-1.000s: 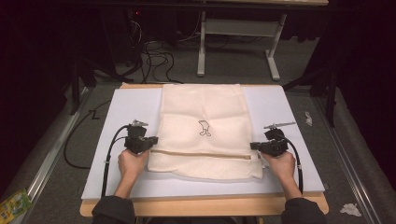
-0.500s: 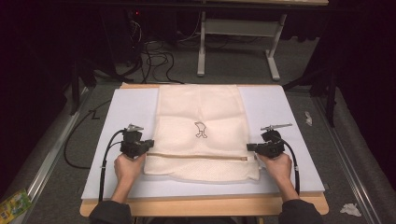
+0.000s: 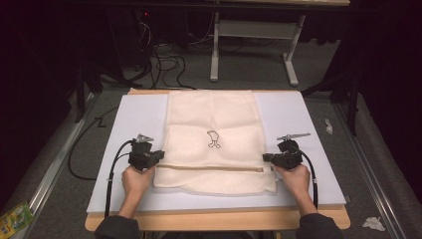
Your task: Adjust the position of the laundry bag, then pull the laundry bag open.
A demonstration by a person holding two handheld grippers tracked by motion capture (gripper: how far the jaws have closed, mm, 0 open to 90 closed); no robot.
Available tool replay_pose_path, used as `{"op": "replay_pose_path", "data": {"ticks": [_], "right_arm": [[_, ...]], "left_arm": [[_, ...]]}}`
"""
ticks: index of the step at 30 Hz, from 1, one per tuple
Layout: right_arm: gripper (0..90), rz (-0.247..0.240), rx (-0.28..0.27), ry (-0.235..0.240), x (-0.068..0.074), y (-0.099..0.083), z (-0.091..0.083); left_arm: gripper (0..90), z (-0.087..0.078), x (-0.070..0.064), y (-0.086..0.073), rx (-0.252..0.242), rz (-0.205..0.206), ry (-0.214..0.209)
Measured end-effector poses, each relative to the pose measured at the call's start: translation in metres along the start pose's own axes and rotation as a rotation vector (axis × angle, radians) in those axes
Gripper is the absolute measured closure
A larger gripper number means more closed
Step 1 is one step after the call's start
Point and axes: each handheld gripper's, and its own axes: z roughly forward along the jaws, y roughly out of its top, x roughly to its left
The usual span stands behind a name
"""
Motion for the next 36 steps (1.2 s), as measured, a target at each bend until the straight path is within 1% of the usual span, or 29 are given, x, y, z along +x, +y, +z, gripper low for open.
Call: {"op": "replay_pose_path", "data": {"ticks": [14, 17, 18, 21, 23, 24, 25, 27, 28, 29, 31, 32, 33, 34, 35, 36], "right_arm": [[88.5, -0.007, 0.0, -0.008, 0.0, -0.001, 0.001], [88.1, -0.008, -0.007, -0.012, 0.001, -0.001, 0.0], [87.4, -0.008, -0.015, -0.014, 0.001, -0.001, -0.002], [86.5, -0.008, -0.016, -0.017, 0.001, -0.002, -0.002], [83.9, -0.009, -0.017, -0.024, 0.001, -0.002, -0.002], [80.1, -0.005, -0.019, -0.03, 0.0, -0.002, -0.002], [80.1, -0.005, -0.019, -0.03, 0.0, -0.002, -0.002], [76.0, 0.005, -0.024, -0.037, -0.001, -0.003, -0.003], [70.5, 0.019, -0.031, -0.038, -0.003, -0.004, -0.005], [68.6, 0.021, -0.034, -0.037, -0.004, -0.004, -0.006], [64.0, 0.03, -0.044, -0.037, -0.005, -0.005, -0.008], [64.0, 0.03, -0.044, -0.037, -0.005, -0.005, -0.008], [59.2, 0.04, -0.054, -0.032, -0.005, -0.006, -0.01], [58.1, 0.039, -0.059, -0.032, -0.005, -0.007, -0.011], [56.8, 0.043, -0.066, -0.032, -0.005, -0.008, -0.011], [56.8, 0.043, -0.066, -0.032, -0.005, -0.008, -0.011]], "left_arm": [[84.7, 0.001, -0.001, -0.002, -0.001, 0.003, 0.005], [84.7, 0.001, -0.001, -0.002, -0.001, 0.003, 0.003], [84.6, 0.002, -0.001, -0.002, 0.001, 0.005, 0.002], [84.5, 0.002, 0.0, -0.003, 0.001, 0.003, 0.001], [83.8, 0.002, 0.0, -0.004, -0.002, 0.003, 0.004], [81.9, 0.003, 0.0, -0.005, -0.004, 0.003, 0.007], [81.9, 0.003, 0.0, -0.006, -0.008, 0.003, 0.01], [78.7, 0.003, 0.0, -0.008, -0.013, 0.013, 0.016], [73.2, 0.002, 0.0, -0.008, -0.016, 0.016, 0.024], [70.7, 0.001, 0.0, -0.01, -0.025, 0.02, 0.034], [63.9, -0.001, 0.0, -0.012, -0.035, 0.025, 0.038], [60.4, -0.001, 0.0, -0.012, -0.035, 0.025, 0.038], [57.1, -0.004, -0.001, -0.014, -0.045, 0.04, 0.056], [54.9, -0.004, -0.001, -0.014, -0.045, 0.04, 0.056], [52.4, -0.007, -0.005, -0.016, -0.058, 0.067, 0.076], [51.0, -0.007, -0.005, -0.016, -0.058, 0.067, 0.076]]}}
